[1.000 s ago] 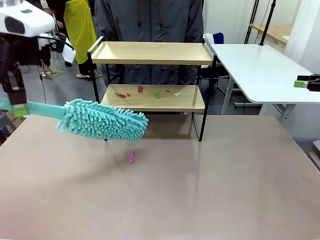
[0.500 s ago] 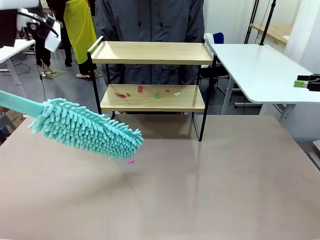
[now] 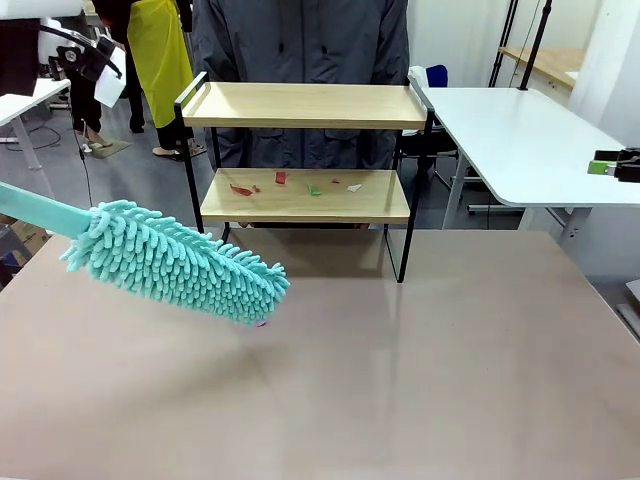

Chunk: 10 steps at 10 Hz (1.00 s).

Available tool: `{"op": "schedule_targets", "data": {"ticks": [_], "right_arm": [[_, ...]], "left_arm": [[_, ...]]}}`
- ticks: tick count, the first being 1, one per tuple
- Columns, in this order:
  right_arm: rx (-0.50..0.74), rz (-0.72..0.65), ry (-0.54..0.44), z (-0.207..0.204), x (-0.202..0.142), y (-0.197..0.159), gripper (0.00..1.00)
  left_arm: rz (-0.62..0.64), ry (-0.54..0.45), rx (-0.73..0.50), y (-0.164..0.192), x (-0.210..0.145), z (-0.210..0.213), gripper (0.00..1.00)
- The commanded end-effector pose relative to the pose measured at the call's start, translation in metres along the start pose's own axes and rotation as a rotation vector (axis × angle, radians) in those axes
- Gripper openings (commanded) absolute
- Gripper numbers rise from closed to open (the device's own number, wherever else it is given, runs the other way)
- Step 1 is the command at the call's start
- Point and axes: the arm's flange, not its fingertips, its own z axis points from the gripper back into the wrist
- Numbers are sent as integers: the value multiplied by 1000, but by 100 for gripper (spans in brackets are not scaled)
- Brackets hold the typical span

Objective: Clean the shelf.
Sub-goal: Clean the specific section of the Shelf indicated by the human with the Duster.

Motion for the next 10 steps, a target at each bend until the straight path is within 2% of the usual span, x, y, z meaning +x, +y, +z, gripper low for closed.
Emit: {"op": "schedule_targets", "data": {"ticks": [1,10], "right_arm": [[2,5,9,-1,2,2,100],[2,5,9,-1,2,2,100]], "left_arm": [[18,-8,16,0,-4,1,13],[18,-8,16,0,-4,1,13]]}}
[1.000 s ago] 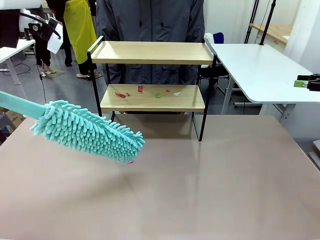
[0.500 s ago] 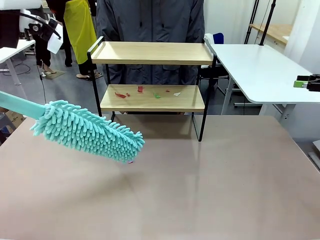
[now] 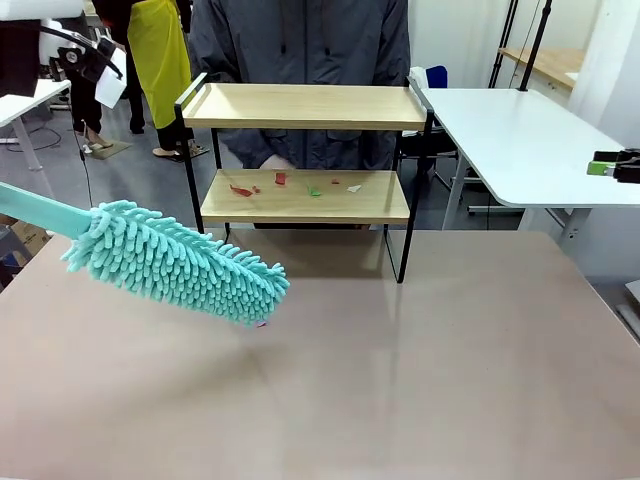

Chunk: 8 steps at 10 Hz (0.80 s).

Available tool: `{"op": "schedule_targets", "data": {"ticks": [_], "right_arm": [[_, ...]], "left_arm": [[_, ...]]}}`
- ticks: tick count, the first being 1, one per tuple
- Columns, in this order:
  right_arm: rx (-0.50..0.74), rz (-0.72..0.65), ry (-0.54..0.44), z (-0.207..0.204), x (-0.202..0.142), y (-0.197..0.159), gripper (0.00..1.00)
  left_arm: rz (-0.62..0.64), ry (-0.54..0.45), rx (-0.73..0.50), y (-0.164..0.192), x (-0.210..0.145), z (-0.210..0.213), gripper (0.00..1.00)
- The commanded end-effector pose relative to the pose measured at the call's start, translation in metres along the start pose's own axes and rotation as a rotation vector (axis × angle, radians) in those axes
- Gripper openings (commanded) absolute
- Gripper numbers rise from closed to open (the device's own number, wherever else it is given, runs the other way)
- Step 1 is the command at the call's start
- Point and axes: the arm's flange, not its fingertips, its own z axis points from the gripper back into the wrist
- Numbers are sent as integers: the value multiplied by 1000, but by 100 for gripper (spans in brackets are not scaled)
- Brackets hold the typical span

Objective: Clean the shelf.
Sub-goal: Clean the specific section of the Shelf indicated by the human with the Duster.

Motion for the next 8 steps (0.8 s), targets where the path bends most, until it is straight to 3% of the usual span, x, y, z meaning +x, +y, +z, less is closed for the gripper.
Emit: {"op": "schedule_targets", "data": {"ticks": [1,8], "right_arm": [[2,5,9,-1,2,2,100],[2,5,9,-1,2,2,100]], "left_arm": [[18,-7,15,0,-4,0,13],[18,-7,15,0,-4,0,13]]}}
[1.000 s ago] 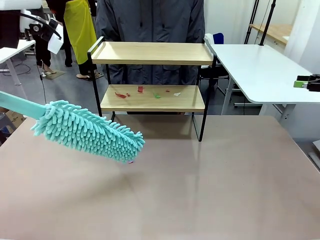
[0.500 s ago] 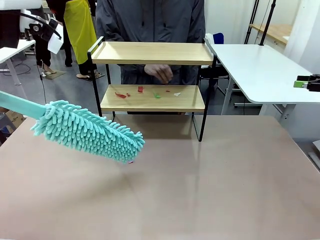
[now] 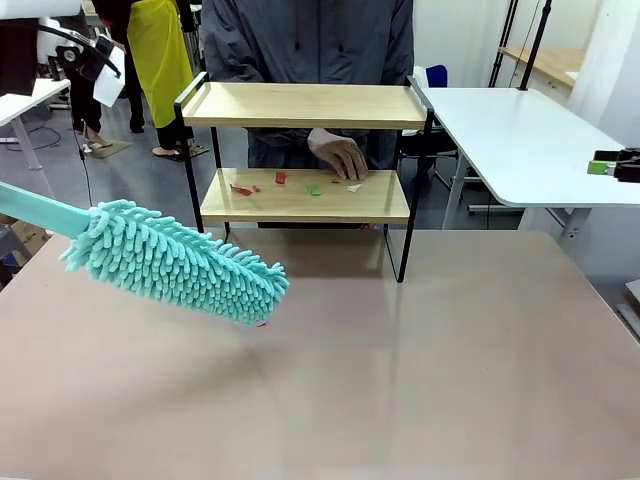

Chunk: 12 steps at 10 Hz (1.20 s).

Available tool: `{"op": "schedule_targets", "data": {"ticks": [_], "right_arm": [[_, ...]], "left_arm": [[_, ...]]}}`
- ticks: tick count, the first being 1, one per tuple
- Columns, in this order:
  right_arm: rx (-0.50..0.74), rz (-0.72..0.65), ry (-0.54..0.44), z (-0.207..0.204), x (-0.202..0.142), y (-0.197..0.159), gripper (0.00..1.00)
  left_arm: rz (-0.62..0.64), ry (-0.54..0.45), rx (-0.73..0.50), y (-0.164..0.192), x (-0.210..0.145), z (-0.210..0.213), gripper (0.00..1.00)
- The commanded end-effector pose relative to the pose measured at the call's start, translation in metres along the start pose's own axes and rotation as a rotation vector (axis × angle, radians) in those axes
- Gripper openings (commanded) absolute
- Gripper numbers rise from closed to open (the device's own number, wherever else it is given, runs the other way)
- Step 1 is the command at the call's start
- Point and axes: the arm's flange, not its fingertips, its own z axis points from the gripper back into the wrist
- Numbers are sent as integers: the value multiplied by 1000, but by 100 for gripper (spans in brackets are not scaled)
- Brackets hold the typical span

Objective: Clean the shelf.
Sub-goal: Clean the specific section of the Shelf indicated by the human with the Duster.

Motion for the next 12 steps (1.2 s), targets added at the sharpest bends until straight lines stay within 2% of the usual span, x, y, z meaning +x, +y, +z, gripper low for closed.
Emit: {"op": "schedule_targets", "data": {"ticks": [1,12], "right_arm": [[2,5,9,-1,2,2,100],[2,5,9,-1,2,2,100]], "left_arm": [[18,-7,15,0,-4,0,13],[0,0,0,0,0,0,13]]}}
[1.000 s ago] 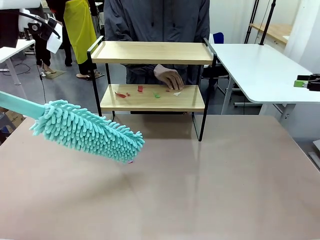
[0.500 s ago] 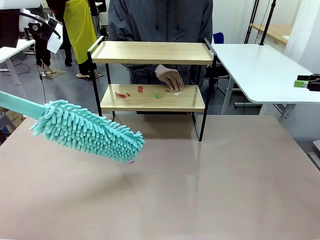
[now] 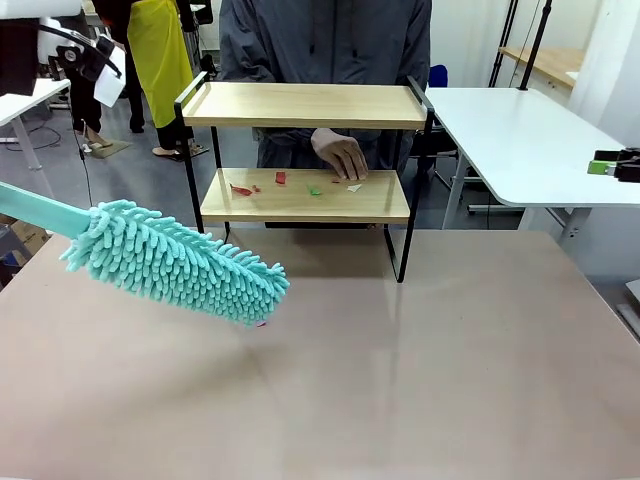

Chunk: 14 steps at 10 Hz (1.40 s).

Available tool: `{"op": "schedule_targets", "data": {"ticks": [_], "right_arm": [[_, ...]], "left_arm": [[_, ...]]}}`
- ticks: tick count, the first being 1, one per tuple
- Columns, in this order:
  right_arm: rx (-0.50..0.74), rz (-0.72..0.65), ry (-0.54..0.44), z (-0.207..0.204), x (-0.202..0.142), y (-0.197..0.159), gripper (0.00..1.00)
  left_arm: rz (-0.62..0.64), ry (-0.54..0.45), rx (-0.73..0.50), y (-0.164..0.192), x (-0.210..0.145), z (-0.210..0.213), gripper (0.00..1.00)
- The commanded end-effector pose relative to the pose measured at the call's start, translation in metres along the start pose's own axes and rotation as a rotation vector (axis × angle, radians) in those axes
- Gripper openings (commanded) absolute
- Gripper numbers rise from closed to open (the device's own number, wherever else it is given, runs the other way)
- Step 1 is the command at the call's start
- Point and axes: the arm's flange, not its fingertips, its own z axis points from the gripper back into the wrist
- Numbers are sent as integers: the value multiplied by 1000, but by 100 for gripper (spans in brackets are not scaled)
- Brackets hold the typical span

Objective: Clean the shelf.
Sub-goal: Clean the specific section of the Shelf indicated by the human with the Duster.

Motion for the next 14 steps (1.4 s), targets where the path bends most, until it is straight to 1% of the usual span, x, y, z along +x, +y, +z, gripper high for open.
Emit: {"op": "schedule_targets", "data": {"ticks": [1,2,4,5,6,7,9,11,14], "right_arm": [[2,5,9,-1,2,2,100],[2,5,9,-1,2,2,100],[2,5,9,-1,2,2,100],[2,5,9,-1,2,2,100],[2,5,9,-1,2,2,100],[2,5,9,-1,2,2,100],[2,5,9,-1,2,2,100],[2,5,9,-1,2,2,100],[2,5,9,-1,2,2,100]], "left_arm": [[38,-5,-18,3,14,3,13],[75,-43,-60,-1,28,3,13],[93,-103,-115,-2,54,6,13],[101,-160,-149,-6,70,9,13],[117,-206,-161,-5,83,12,13],[166,-245,-162,-6,96,12,13],[309,-313,-160,-10,125,13,13],[420,-383,-178,-20,165,12,13],[683,-467,-117,-28,207,16,13]]}}
